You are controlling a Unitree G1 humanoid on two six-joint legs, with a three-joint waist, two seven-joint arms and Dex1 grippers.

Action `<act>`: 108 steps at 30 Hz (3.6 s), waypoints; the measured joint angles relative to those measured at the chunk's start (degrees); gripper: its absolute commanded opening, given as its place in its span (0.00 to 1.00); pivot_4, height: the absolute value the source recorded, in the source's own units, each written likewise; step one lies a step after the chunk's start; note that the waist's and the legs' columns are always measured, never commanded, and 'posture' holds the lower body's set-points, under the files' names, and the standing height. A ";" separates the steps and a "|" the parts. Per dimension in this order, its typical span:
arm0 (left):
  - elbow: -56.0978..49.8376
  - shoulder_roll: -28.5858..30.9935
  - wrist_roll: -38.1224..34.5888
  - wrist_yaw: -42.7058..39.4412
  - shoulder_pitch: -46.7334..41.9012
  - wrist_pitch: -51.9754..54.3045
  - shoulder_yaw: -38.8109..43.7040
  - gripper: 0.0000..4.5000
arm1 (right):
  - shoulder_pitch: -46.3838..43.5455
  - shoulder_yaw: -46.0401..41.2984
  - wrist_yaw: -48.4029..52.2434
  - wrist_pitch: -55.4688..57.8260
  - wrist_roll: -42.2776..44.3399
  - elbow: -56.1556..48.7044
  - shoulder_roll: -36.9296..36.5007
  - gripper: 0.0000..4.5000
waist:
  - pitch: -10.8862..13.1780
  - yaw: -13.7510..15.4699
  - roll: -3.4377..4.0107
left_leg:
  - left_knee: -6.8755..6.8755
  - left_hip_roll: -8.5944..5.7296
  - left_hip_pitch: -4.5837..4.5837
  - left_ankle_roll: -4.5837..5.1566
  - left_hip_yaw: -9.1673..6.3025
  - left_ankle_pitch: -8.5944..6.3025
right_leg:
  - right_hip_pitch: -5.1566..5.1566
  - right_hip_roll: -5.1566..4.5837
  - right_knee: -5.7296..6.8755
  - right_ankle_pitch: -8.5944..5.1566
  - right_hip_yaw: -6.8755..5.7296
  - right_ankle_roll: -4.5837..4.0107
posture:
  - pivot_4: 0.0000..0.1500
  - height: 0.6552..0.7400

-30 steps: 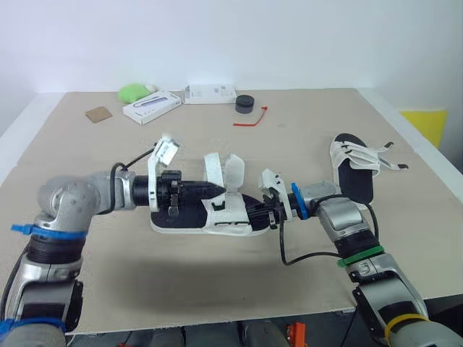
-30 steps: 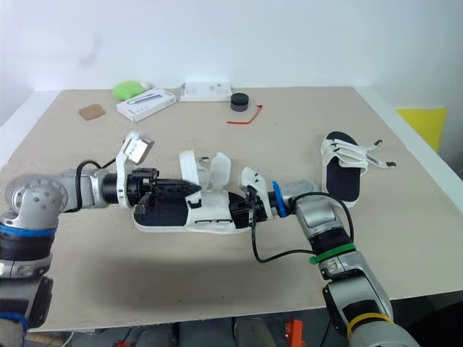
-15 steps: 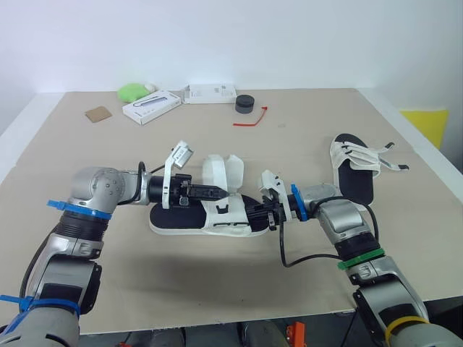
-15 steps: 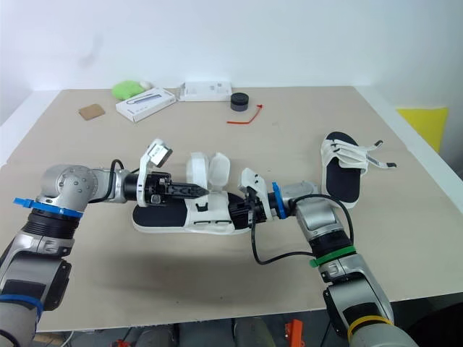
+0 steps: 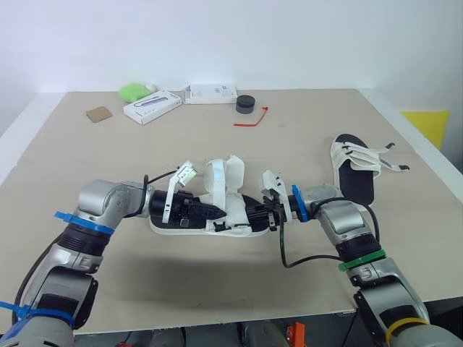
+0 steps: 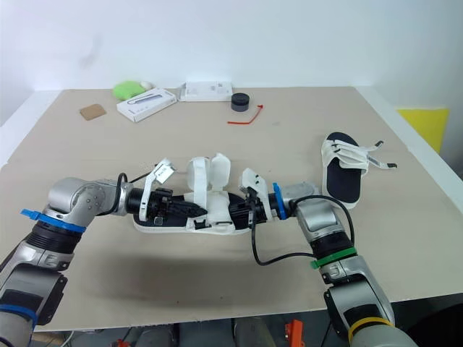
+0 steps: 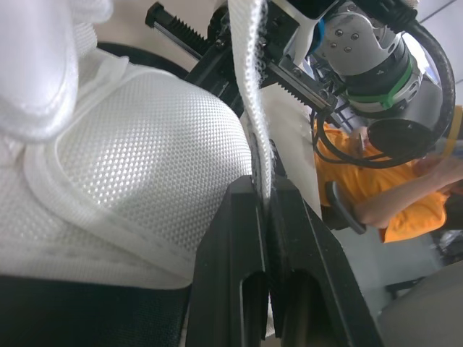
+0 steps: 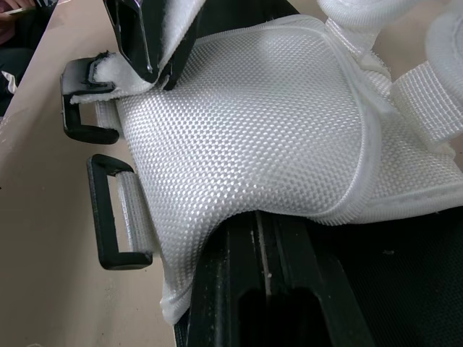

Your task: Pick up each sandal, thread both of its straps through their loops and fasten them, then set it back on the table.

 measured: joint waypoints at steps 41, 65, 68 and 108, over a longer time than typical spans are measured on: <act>-20.04 1.39 7.01 0.11 12.32 -13.34 1.32 0.02 | -1.60 0.51 1.10 -0.39 0.01 2.77 0.53 0.00 | 0.02 -0.17 0.04 | 0.08 0.03 0.13 0.03 -0.01 0.00 | 0.15 0.02 0.01 0.01 0.01 -0.02 | 1.00 1.00; -29.27 8.64 -2.06 5.16 14.37 -5.81 10.77 0.99 | -2.29 1.10 2.53 -0.86 0.18 4.21 0.73 0.00 | 0.05 -0.19 0.05 | -0.02 -0.10 0.67 -0.16 -0.01 -0.31 | 0.36 -0.11 -0.04 0.00 0.07 -0.06 | 1.00 1.00; -31.32 15.67 -6.36 0.96 15.90 -3.43 14.25 0.99 | -2.34 1.28 2.88 -0.87 0.38 4.16 1.01 0.00 | 0.07 -0.32 0.05 | -0.06 0.05 0.68 -0.14 -0.04 -0.46 | 0.29 0.07 0.01 -0.08 0.07 -0.07 | 1.00 1.00; -25.97 3.53 4.13 5.15 23.73 -12.38 1.63 0.84 | -0.55 0.66 0.99 0.54 0.49 1.04 0.44 0.00 | 0.15 0.00 -0.13 | 0.08 0.03 0.79 -0.32 0.08 -0.59 | 0.39 0.01 -0.06 -0.25 0.17 -0.24 | 1.00 1.00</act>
